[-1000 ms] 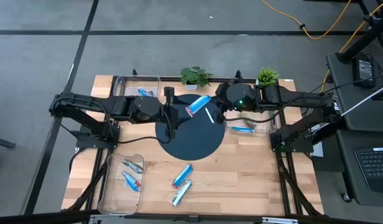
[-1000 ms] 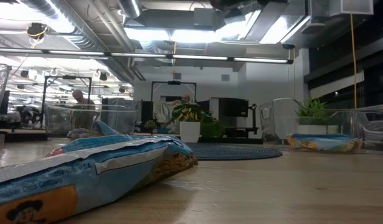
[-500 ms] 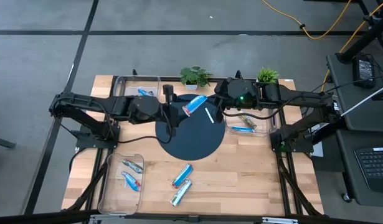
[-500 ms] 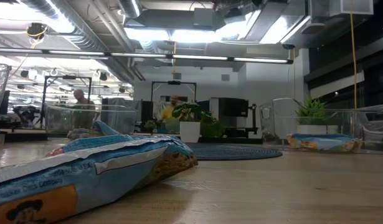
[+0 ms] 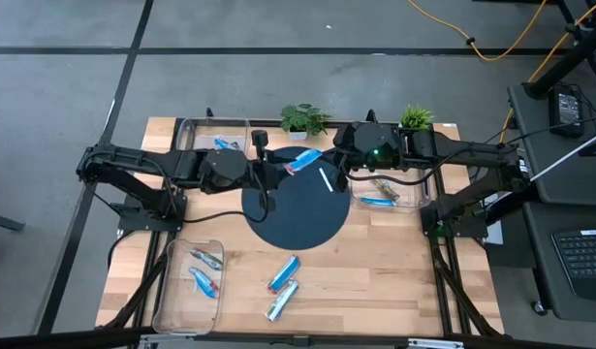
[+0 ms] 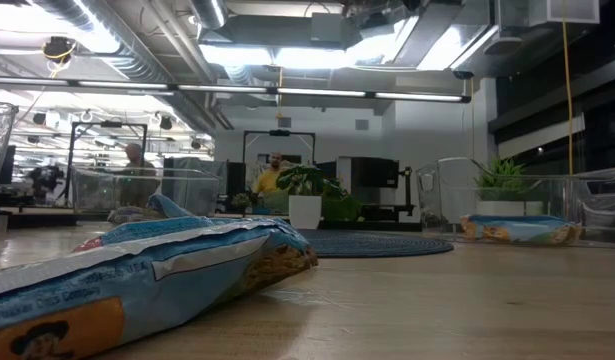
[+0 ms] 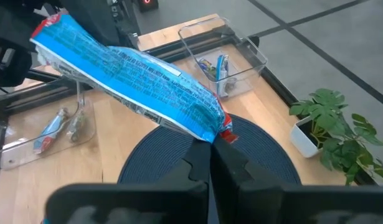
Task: Pick and place Granola Bars by type
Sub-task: Put the red granola bar into the bottom transparent bin
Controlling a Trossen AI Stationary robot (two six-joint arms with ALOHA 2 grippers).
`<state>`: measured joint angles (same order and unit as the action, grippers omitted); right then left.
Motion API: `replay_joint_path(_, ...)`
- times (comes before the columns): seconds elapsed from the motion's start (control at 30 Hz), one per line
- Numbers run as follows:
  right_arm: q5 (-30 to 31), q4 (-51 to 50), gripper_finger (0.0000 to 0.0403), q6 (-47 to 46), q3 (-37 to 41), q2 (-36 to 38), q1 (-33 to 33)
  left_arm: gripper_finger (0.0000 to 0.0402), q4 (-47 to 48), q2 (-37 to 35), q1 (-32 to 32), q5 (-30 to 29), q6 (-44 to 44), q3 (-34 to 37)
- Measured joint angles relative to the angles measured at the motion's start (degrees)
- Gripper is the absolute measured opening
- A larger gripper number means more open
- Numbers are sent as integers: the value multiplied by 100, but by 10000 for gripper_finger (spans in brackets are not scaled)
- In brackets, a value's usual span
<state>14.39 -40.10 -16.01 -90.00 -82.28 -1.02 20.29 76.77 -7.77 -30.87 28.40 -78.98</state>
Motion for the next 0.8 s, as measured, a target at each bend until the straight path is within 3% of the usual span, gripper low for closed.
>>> replay_joint_path(0.2,-13,0,8,5,0,-1,0,34,0,0,0,0,-15,0)
replay_joint_path(0.33,-42,2,21,284,0,-1,0,24,0,0,0,2,-35,0)
replay_joint_path(0.57,-166,65,88,919,3,179,54,26,-2,0,0,-23,-120,-2)
replay_joint_path(0.8,514,54,147,1051,4,702,52,25,-1,-14,2,-381,-20,-4)
